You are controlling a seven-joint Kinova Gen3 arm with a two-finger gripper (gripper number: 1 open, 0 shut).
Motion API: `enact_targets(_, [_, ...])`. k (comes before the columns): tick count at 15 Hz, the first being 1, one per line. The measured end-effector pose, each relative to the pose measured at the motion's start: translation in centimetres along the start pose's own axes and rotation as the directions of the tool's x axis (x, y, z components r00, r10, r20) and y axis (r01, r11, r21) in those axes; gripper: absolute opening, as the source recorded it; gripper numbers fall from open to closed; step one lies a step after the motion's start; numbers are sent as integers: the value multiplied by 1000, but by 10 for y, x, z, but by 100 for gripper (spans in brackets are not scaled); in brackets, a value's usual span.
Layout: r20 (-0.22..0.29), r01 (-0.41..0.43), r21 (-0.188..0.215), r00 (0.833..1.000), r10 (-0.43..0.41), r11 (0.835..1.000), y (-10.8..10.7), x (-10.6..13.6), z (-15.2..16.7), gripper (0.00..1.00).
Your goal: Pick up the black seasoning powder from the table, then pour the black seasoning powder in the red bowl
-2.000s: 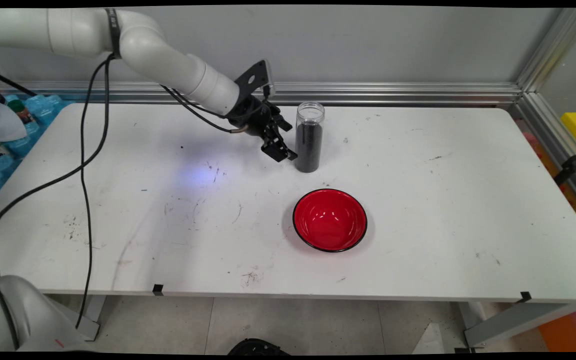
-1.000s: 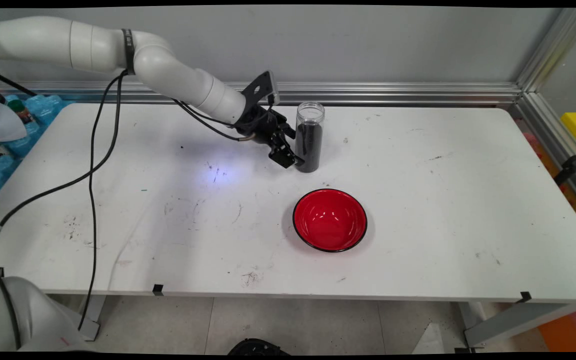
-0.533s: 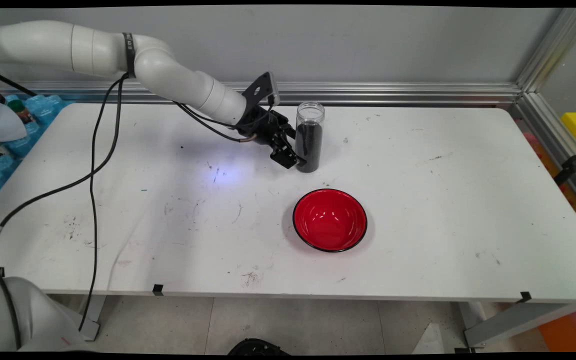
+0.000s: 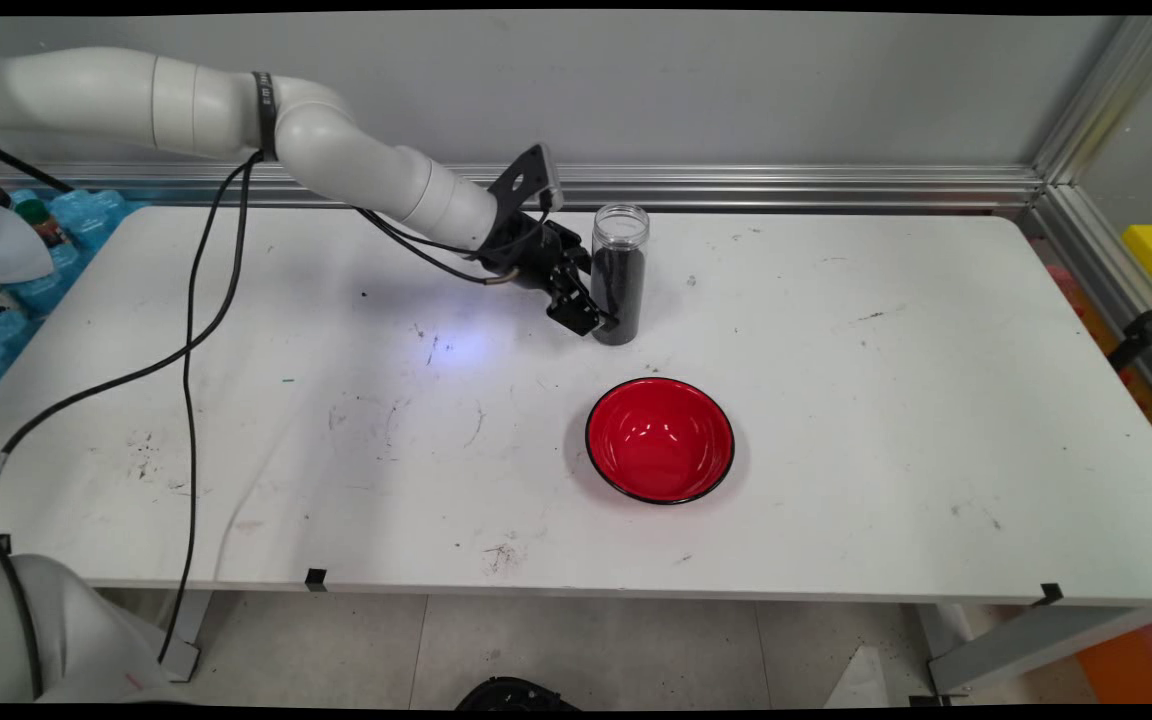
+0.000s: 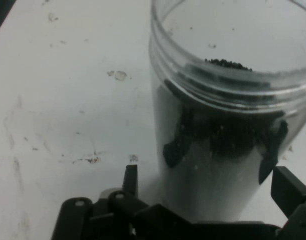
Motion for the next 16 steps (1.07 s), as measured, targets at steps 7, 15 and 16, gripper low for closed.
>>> enact_targets(7, [-20,6,-4,1000,-6,1000,-2,2,7,100])
enact_targets(15, [-23,10,-20,1000,-11,1000,0,2,11,0])
enact_targets(16, [-23,11,-21,1000,-12,1000,1,2,11,0])
